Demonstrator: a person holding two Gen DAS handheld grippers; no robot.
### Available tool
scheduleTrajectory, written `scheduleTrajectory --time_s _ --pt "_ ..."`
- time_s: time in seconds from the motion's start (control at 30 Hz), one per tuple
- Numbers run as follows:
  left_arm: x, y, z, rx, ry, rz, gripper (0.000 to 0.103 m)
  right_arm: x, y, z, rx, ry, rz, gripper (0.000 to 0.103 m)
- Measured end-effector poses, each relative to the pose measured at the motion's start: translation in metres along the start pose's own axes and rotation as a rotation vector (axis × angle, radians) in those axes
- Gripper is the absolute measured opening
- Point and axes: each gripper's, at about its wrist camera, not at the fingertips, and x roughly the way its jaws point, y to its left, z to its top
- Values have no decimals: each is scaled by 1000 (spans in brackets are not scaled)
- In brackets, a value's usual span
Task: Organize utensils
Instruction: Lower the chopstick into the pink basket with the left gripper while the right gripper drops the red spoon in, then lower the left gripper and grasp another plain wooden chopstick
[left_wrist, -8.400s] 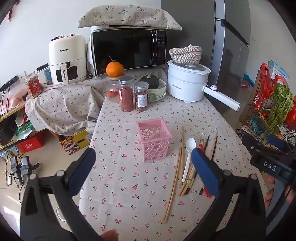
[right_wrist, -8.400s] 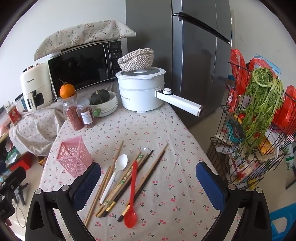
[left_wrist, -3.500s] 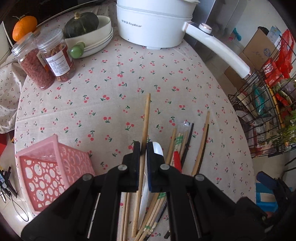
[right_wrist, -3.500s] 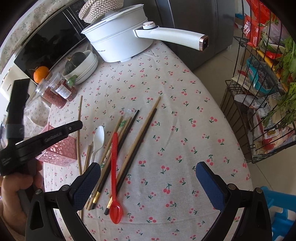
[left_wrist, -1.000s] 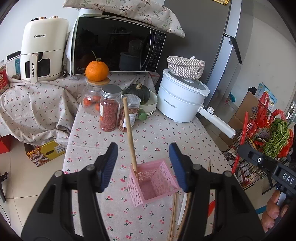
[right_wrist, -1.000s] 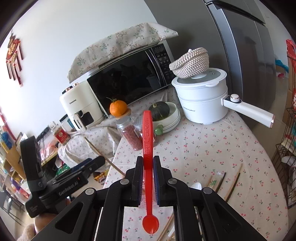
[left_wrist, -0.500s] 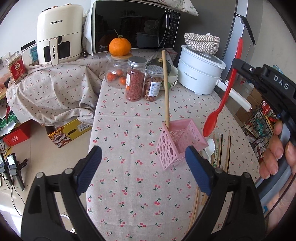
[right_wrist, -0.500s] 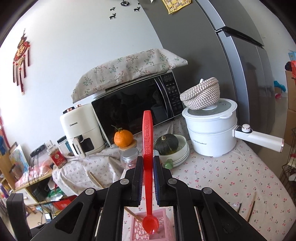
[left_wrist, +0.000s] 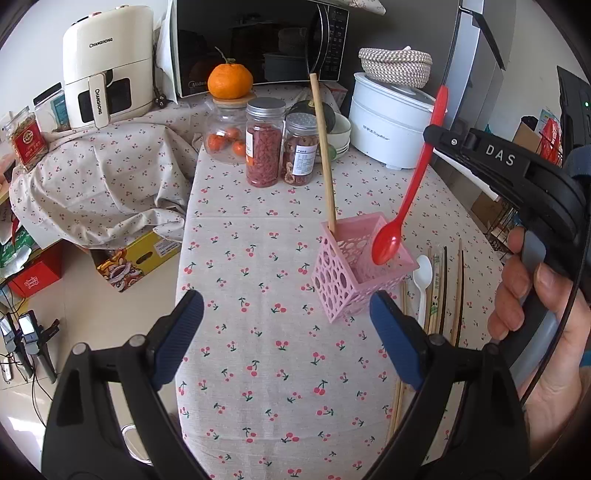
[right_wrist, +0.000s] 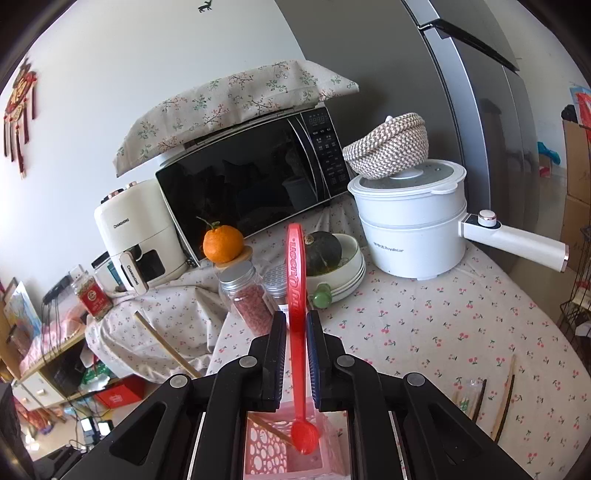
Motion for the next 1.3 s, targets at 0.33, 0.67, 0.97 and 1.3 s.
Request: scheduleTrajectory --time_s 0.33,0.67,0.97,1.3 --pt "9 -12 -5 -12 61 -79 91 -34 -19 10 -15 92 0 73" --pt "28 -38 -19 -23 182 -209 91 -57 -90 -4 13 279 -146 80" --pt "46 -77 -30 33 248 -265 76 -58 -128 -29 5 427 -208 82" --pt "85 -112 -40 99 334 -247 35 -59 -154 -35 50 475 -225 82"
